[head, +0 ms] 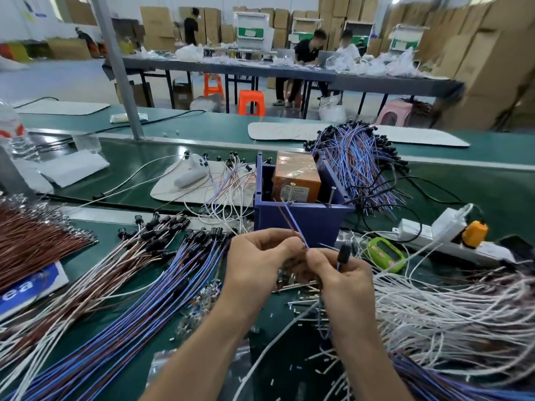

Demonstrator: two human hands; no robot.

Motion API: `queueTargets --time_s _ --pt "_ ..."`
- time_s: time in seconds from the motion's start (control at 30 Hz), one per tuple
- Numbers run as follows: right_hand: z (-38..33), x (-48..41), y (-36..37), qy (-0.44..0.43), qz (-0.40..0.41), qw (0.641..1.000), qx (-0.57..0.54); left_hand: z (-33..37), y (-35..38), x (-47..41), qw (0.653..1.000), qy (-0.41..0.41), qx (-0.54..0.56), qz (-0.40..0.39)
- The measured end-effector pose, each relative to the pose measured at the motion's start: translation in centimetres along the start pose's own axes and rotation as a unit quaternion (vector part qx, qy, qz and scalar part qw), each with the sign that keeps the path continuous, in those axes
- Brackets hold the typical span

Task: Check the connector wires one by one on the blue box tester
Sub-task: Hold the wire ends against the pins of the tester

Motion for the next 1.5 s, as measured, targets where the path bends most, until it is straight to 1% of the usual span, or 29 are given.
queueTargets --time_s 0.07,0.13,0.2,0.27,0.33,0.4,0.47,0.67,0.87,1.03,1.37,1.5 --pt "0.1 -0.1 -0.2 -0.005 0.028 0.999 -0.016 -0.5 0.2 -0.2 1.0 0.001 0.011 0.027" --pt "0.5 -0.2 -0.6 -0.008 0.081 0.996 -0.032 -1.2 0.1 -0.5 0.996 0.001 0.05 0.077" --pt "0.7 -0.4 -1.3 -0.01 0.137 0.989 -0.054 -1.8 0.3 -1.0 0.992 0.003 0.086 0.096" --pt "0.9 -0.7 -1.8 0.001 0.17 0.982 -0.077 -1.9 0.5 -1.6 0.992 0.01 0.076 0.096" --pt "1.2 -0.8 -1.9 0.022 0.183 0.979 -0.09 -2.2 0.4 -2.2 0.993 0.013 0.041 0.112" --pt "1.6 -0.9 -1.9 0.042 0.187 0.977 -0.091 -2.4 0.2 -2.5 0.992 0.011 0.001 0.126" --pt "1.8 -1.0 -1.9 0.052 0.188 0.977 -0.086 -2.6 0.2 -2.7 0.992 0.013 -0.024 0.125" --pt "1.7 -0.9 -2.0 0.056 0.189 0.977 -0.081 -2.8 0.0 -2.7 0.993 0.03 -0.043 0.108" --pt "1.7 -1.0 -2.1 0.054 0.185 0.978 -0.082 -3.1 -0.2 -2.3 0.99 0.053 -0.033 0.124" --pt "1.9 -1.0 -2.2 0.06 0.178 0.979 -0.075 -3.3 -0.4 -2.1 0.99 0.067 -0.032 0.121" --pt "2.3 -1.1 -2.4 0.072 0.172 0.978 -0.097 -3.6 -0.2 -2.0 0.991 0.064 -0.048 0.109" --pt "2.5 -1.1 -2.3 0.079 0.172 0.979 -0.081 -3.6 -0.2 -2.1 0.991 0.063 -0.053 0.104"
Point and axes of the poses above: each hand's wrist, its own x-axis away from the middle knuckle, its own y-axis out of the palm, z = x × y, the point moved 5 cm from there along -x, towards the middle knuckle, and after that the axes turned 5 degrees about y, right-handed, at the moved point
